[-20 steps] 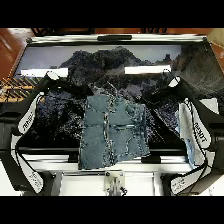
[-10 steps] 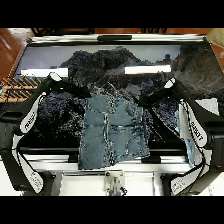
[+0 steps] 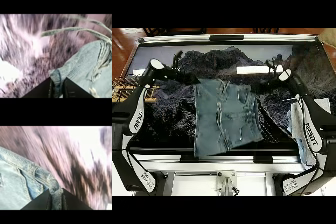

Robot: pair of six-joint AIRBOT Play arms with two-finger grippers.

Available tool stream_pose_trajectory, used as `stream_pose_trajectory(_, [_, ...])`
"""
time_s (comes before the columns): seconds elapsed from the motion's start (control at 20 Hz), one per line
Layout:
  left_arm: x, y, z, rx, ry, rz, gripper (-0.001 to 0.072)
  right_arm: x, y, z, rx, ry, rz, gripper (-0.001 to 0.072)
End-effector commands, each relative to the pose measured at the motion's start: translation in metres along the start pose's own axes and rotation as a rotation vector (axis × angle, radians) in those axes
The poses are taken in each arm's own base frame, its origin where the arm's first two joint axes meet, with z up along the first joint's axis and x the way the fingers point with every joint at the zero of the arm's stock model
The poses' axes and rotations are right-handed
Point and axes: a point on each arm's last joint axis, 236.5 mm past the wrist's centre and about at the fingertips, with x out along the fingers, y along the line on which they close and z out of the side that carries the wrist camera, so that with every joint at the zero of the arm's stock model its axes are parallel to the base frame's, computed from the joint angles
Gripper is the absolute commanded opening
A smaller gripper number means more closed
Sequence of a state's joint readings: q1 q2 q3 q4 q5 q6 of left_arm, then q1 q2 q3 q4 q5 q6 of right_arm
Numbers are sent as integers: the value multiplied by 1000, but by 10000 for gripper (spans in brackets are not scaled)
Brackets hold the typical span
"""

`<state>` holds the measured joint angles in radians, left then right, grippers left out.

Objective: Fold the shirts.

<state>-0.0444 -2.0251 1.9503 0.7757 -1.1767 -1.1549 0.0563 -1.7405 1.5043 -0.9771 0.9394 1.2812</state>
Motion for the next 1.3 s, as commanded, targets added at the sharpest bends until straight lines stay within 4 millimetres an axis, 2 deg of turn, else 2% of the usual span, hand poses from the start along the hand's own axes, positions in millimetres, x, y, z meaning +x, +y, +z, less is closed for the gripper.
stream_pose_trajectory(0.0, [-33,-18,40,103,-97,10,105,-33,25,69,-114,-208,25,109])
stream_pose_trajectory(0.05, [-41,-24,41,141,-98,9,105,-43,32,78,-161,-220,23,108])
stream_pose_trajectory(0.15, [-48,-33,25,190,-28,-3,104,-55,32,76,-225,-187,-9,109])
stream_pose_trajectory(0.2, [-49,-37,10,196,36,-12,103,-57,29,67,-249,-143,-26,109])
stream_pose_trajectory(0.3, [-55,-47,-18,227,161,-11,101,-58,20,35,-288,-2,-55,108])
stream_pose_trajectory(0.35, [-59,-53,-27,255,203,8,101,-59,13,17,-303,77,-74,109])
stream_pose_trajectory(0.45, [-64,-77,-29,282,205,9,101,-63,-3,-6,-325,187,-124,109])
stream_pose_trajectory(0.5, [-63,-88,-39,305,242,12,101,-66,-8,-13,-327,222,-139,109])
stream_pose_trajectory(0.65, [-53,-90,-102,284,479,72,101,-74,-31,-29,-325,309,-228,108])
stream_pose_trajectory(0.7, [-48,-98,-115,291,525,57,100,-76,-34,-33,-321,329,-239,108])
stream_pose_trajectory(0.85, [-39,-115,-137,327,587,63,100,-76,-23,-43,-302,365,-189,109])
stream_pose_trajectory(0.95, [-36,-107,-147,355,628,139,100,-77,-23,-47,-270,377,-190,109])
stream_pose_trajectory(1.0, [-35,-99,-146,375,632,194,100,-78,-26,-50,-264,391,-202,108])
stream_pose_trajectory(1.05, [-32,-89,-136,403,598,254,101,-79,-29,-50,-268,395,-214,108])
stream_pose_trajectory(1.15, [-25,-69,-96,422,439,382,100,-77,-32,-40,-313,359,-225,108])
stream_pose_trajectory(1.25, [-18,-63,-54,452,262,442,101,-68,-28,-10,-363,230,-222,109])
